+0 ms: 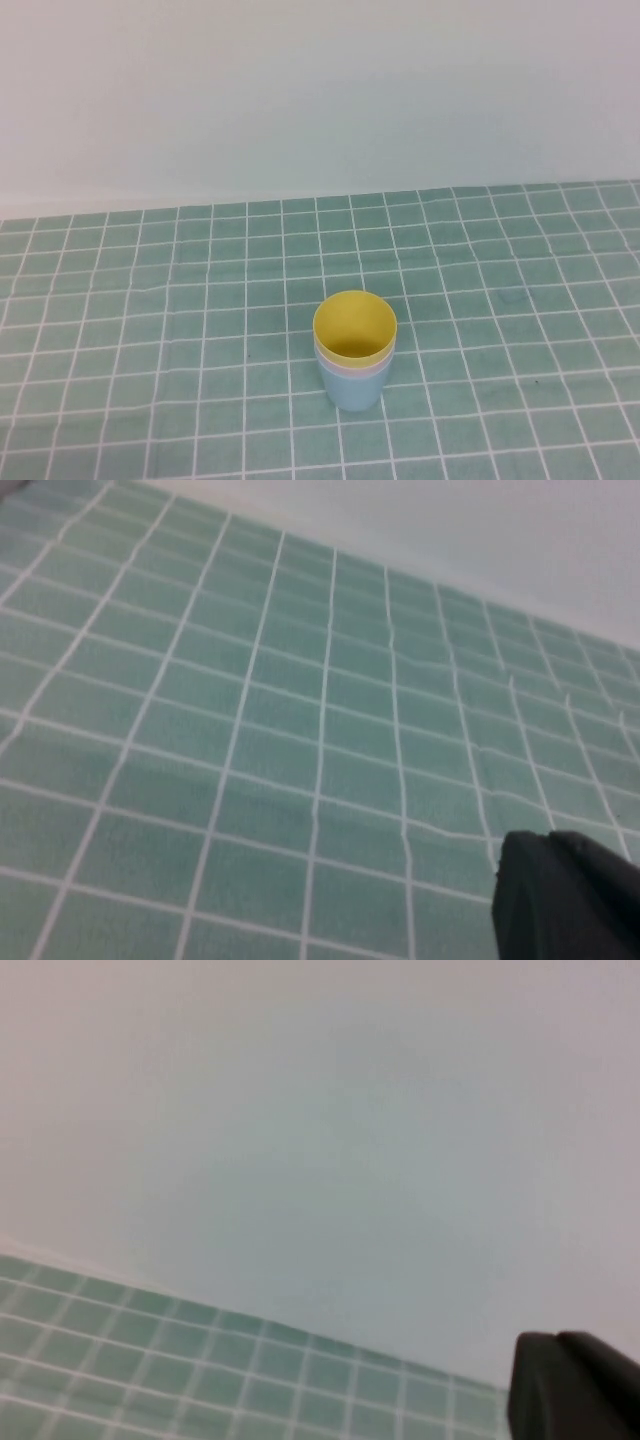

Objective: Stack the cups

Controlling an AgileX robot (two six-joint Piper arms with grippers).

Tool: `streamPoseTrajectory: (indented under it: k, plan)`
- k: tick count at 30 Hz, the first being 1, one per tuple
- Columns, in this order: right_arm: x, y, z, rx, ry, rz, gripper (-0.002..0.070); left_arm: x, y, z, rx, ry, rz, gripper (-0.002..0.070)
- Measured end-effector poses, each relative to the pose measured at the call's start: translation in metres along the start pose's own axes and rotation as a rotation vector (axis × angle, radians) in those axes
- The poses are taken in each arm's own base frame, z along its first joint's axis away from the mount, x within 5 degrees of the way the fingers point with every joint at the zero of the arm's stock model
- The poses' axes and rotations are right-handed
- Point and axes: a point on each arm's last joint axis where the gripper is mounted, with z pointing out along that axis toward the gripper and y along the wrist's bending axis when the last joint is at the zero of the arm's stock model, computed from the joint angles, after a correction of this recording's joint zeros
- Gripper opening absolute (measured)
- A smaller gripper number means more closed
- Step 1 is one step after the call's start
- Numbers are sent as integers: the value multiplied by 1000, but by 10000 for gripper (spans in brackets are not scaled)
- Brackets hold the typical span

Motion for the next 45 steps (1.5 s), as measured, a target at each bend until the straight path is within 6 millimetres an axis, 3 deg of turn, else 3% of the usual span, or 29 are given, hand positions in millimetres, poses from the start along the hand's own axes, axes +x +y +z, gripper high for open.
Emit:
streamPoseTrajectory:
  k: [3, 9, 18, 28, 45]
  plan:
    - [48, -11, -18, 60, -30, 20, -1, 0, 0, 0, 0, -2, 50, -1]
    - [141, -14, -56, 190, -87, 74, -1, 0, 0, 0, 1, -2, 76, -1]
    - [226, 1, -81, 324, -148, 113, -1, 0, 0, 0, 0, -2, 75, -1]
    - [278, 13, -81, 357, -171, 169, -1, 0, 0, 0, 0, -2, 75, -1]
    - [299, 17, -79, 329, -3, 218, -1, 0, 0, 0, 0, 0, 75, -1]
